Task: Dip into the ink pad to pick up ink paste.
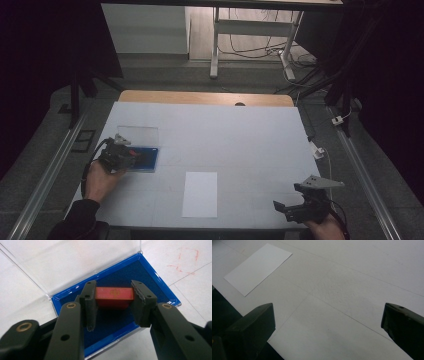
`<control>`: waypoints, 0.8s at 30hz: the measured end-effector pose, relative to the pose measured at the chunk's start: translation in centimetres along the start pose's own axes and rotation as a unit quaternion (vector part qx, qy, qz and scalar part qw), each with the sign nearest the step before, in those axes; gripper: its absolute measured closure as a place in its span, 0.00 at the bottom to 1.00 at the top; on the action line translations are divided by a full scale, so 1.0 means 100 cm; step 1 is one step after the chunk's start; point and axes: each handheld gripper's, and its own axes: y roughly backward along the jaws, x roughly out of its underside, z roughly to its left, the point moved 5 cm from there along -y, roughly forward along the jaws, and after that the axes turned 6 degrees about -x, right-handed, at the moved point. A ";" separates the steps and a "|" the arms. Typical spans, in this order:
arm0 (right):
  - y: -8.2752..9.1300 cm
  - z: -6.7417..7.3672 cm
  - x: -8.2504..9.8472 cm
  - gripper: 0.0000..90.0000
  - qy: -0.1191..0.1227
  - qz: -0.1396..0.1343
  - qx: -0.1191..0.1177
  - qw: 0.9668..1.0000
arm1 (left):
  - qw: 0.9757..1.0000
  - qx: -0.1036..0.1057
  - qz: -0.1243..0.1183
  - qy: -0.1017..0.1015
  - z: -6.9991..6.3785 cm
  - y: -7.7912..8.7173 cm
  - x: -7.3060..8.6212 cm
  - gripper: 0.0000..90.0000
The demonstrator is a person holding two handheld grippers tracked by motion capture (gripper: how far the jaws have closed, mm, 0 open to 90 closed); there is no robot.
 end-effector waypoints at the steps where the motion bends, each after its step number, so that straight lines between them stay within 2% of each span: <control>1: 0.000 0.000 0.000 0.00 0.000 0.002 0.000 1.000 | 1.000 -0.002 0.000 -0.001 0.000 0.000 0.000 0.66; 4: 0.000 0.000 0.000 0.00 0.000 0.002 -0.001 1.000 | 1.000 -0.004 0.000 -0.003 -0.001 0.000 0.000 0.66; 6: 0.000 0.001 0.000 0.00 -0.001 0.002 -0.001 1.000 | 1.000 0.006 -0.001 0.009 0.001 -0.001 0.000 0.66; 7: 0.000 0.000 0.000 0.00 0.000 0.003 -0.001 1.000 | 0.999 0.021 -0.005 0.028 0.005 -0.001 0.001 0.66; 8: 0.000 0.000 0.000 0.00 0.000 0.003 -0.001 1.000 | 0.999 0.021 -0.005 0.028 0.005 -0.001 0.001 0.66; 10: 0.000 0.000 0.000 0.00 0.000 0.003 -0.001 1.000 | 0.998 0.039 -0.006 0.046 0.009 -0.002 0.002 0.66; 13: 0.000 0.000 0.000 0.00 0.000 0.003 -0.001 1.000 | 0.998 0.043 -0.006 0.050 0.009 -0.002 0.002 0.66; 16: -0.001 0.000 0.000 0.00 -0.001 0.003 -0.002 1.000 | 0.999 0.035 -0.005 0.039 0.008 -0.002 0.002 0.66; 22: -0.001 0.001 0.000 0.00 -0.001 0.003 -0.002 1.000 | 1.000 -0.008 -0.002 0.007 -0.002 0.000 0.001 0.66; 24: -0.001 0.001 0.000 0.00 -0.001 0.003 -0.002 1.000 | 1.000 -0.016 0.000 0.004 -0.003 0.000 0.000 0.66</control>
